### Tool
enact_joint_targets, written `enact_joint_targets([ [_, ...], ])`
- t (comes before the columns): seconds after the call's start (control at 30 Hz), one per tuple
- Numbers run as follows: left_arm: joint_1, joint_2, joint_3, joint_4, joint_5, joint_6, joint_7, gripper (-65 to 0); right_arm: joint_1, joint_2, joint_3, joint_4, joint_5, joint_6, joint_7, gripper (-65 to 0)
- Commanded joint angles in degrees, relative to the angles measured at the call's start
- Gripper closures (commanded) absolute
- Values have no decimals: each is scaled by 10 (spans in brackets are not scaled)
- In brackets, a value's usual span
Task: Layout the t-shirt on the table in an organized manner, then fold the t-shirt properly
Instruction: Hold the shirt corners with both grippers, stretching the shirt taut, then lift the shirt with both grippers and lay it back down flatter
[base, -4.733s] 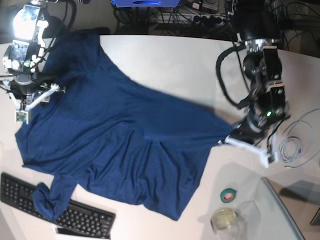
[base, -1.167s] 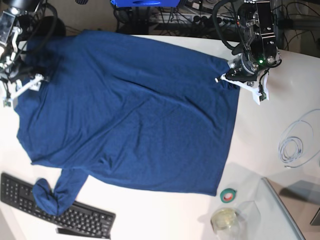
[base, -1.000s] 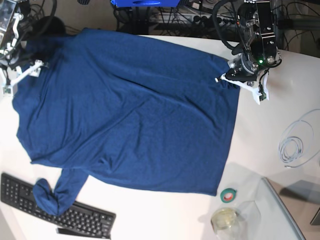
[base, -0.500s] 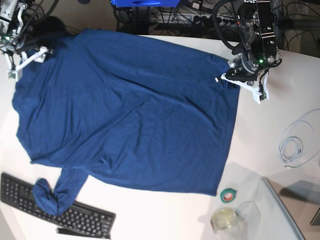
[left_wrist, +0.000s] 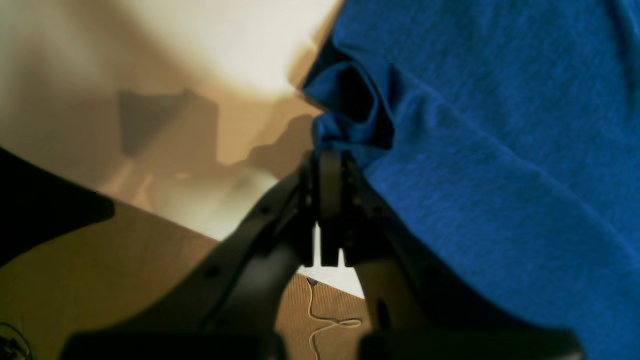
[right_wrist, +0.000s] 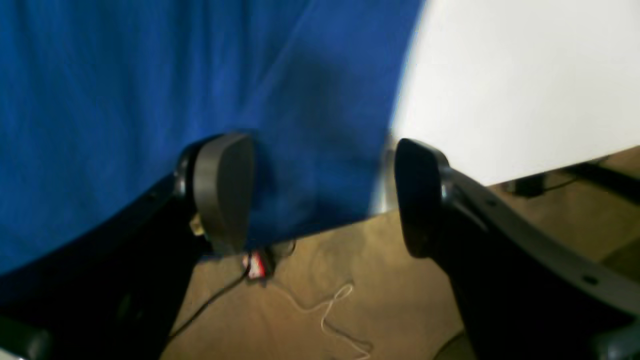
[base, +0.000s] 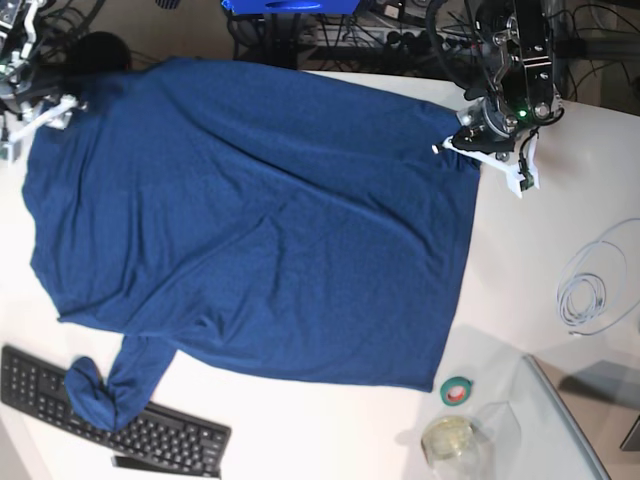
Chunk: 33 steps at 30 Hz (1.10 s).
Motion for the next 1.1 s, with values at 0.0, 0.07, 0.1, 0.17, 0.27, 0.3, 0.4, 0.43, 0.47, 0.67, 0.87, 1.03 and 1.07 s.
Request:
enact_joint_targets([
  [0.0,-2,-2,-1,11,1,-1,-6,0,-8,8,9,8,-4,-5,-1,-434],
  [0.07,-1,-2,-1,11,2,-1,-7,0,-8,9,9,2,-4,-5,-1,-470],
  [0.1,-1,-2,-1,11,0,-1,-7,0,-7,10,9,-7,-4,-5,-1,-482],
  [0.17,-1,-2,-1,11,0,-1,-7,0,4,10,9,-31,-4,-4,-1,-485],
  [0.27,-1,-2,-1,11,0,-1,-7,0,10,10,7,-65,-4,-3,3,-485],
  [0.3,-1,-2,-1,11,1,-1,-7,0,14,10,7,-70,-4,-3,3,-485],
  [0.4,-1,-2,-1,11,3,-1,-7,0,17,10,5,-81,-4,-2,3,-482],
  [0.43,-1,-2,-1,11,3,-1,-7,0,18,10,5,-81,-4,-2,3,-480],
  [0.47,-1,-2,-1,11,3,-1,-7,0,18,10,5,-81,-4,-2,4,-474],
  [0.67,1,-2,-1,11,3,-1,-7,0,22,9,5,-85,-4,27,0,-156],
  [0.87,16,-4,-2,16,-1,-2,-7,0,23,23,10,-29,-4,63,-10,-5],
  [1.03,18,-6,1,77,3,-2,-6,0,35,32,27,46,-4,66,-49,-6],
  [1.07,2,-6,2,78,4,-3,-4,0,52,47,18,49,-4,66,-53,-6],
])
